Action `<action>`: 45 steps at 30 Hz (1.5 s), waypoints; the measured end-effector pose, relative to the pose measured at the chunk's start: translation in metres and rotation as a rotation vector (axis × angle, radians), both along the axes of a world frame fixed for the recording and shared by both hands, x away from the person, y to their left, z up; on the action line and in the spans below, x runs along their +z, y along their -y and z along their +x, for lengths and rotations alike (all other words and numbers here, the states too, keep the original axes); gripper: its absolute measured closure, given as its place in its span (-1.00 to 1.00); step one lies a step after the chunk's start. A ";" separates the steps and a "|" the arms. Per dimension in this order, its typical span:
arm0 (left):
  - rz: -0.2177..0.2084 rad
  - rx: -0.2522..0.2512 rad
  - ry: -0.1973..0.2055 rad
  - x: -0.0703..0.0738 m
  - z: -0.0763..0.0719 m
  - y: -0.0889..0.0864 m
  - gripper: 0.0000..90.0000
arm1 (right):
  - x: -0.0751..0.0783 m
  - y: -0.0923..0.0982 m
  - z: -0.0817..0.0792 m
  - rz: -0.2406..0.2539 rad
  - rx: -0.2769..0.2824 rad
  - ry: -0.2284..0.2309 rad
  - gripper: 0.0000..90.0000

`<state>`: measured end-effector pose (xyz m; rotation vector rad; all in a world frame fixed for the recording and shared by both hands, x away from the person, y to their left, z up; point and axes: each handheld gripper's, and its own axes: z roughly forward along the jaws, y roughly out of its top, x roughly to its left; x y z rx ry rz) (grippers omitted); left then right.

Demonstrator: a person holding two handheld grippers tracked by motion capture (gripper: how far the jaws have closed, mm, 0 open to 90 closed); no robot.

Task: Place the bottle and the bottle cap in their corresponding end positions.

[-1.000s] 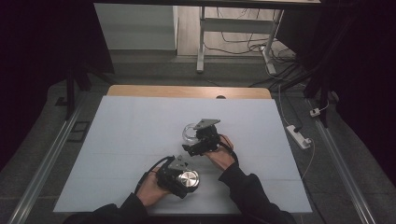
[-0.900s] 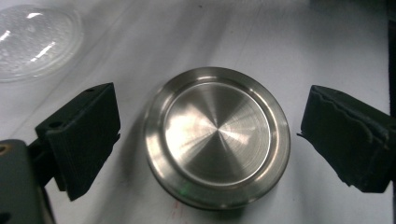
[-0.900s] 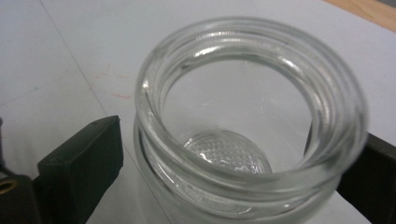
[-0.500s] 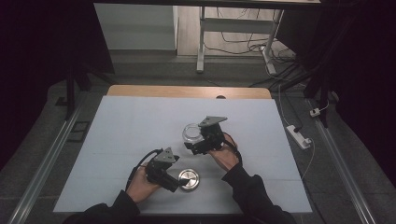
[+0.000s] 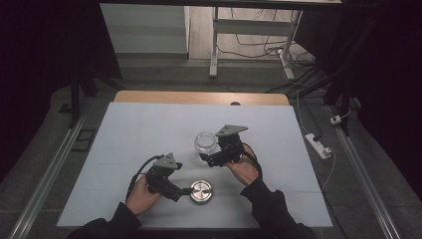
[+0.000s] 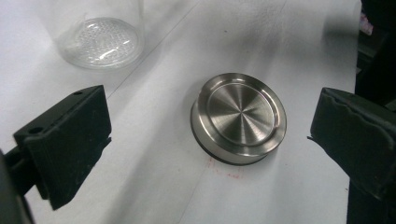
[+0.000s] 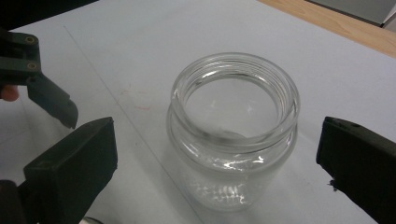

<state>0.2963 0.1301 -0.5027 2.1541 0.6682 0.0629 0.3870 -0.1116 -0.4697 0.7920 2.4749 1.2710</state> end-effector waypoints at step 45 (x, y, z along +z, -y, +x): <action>-0.024 0.150 0.029 0.017 -0.049 -0.076 -0.99 | 0.014 0.067 -0.074 0.036 -0.036 0.010 -1.00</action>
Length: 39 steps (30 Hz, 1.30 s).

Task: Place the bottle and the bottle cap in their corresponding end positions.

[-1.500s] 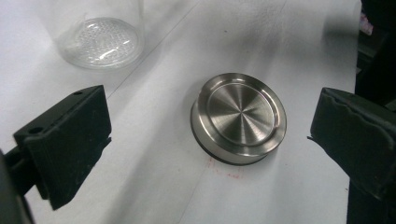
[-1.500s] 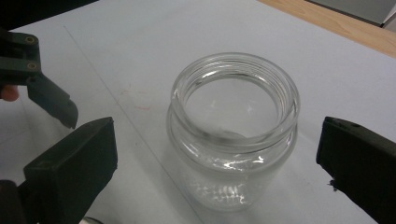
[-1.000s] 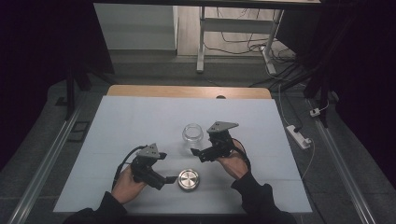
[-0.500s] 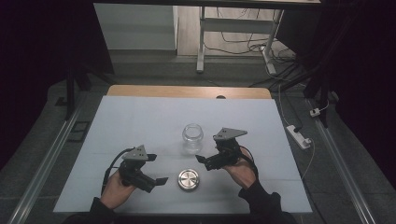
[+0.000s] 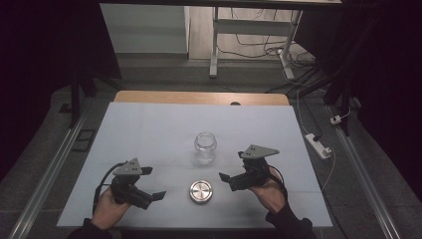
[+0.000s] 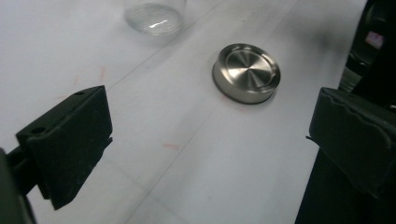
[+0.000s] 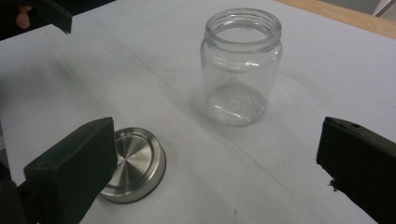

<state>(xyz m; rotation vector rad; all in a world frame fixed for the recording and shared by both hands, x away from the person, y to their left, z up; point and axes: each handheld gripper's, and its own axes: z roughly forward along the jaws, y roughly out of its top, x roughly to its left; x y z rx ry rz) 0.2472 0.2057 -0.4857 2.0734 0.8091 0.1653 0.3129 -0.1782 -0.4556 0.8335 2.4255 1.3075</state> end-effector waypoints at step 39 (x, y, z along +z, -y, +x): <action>-0.012 0.263 -0.028 -0.027 -0.048 -0.072 -1.00 | -0.025 0.100 -0.056 -0.019 -0.245 -0.025 -1.00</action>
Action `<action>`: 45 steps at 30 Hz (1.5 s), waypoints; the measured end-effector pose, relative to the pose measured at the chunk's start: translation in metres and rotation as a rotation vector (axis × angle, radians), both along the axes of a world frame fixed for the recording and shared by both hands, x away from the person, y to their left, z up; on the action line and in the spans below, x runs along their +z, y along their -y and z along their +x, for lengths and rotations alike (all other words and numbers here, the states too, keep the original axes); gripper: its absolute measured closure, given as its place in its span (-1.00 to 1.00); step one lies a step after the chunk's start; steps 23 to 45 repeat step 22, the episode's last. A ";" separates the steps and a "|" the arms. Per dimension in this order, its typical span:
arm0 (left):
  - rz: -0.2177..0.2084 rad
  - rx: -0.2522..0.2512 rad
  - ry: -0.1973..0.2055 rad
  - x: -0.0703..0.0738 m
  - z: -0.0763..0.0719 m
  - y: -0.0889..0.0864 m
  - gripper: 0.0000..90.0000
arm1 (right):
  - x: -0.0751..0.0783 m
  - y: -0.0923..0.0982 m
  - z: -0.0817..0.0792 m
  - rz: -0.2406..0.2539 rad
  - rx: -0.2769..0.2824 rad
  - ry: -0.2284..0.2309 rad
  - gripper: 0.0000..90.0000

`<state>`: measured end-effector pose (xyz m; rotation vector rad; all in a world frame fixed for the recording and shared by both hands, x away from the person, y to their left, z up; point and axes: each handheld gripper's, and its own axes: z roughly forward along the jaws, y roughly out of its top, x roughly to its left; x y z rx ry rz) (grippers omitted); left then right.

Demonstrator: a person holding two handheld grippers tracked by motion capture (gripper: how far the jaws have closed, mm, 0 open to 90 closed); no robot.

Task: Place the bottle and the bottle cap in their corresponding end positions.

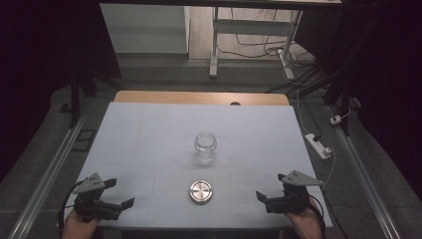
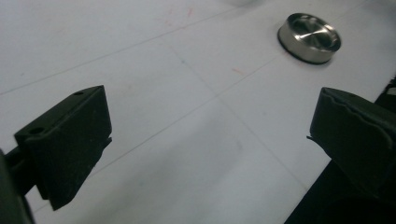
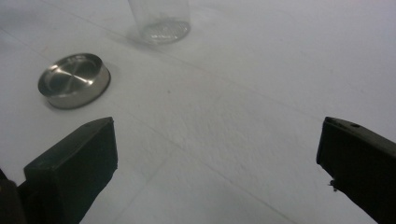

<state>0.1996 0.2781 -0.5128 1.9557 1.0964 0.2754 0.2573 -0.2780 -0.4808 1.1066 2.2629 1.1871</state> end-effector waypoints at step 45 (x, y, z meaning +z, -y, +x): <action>0.043 0.065 -0.045 -0.009 -0.011 -0.010 -1.00 | -0.014 0.022 -0.017 -0.030 -0.083 -0.077 -1.00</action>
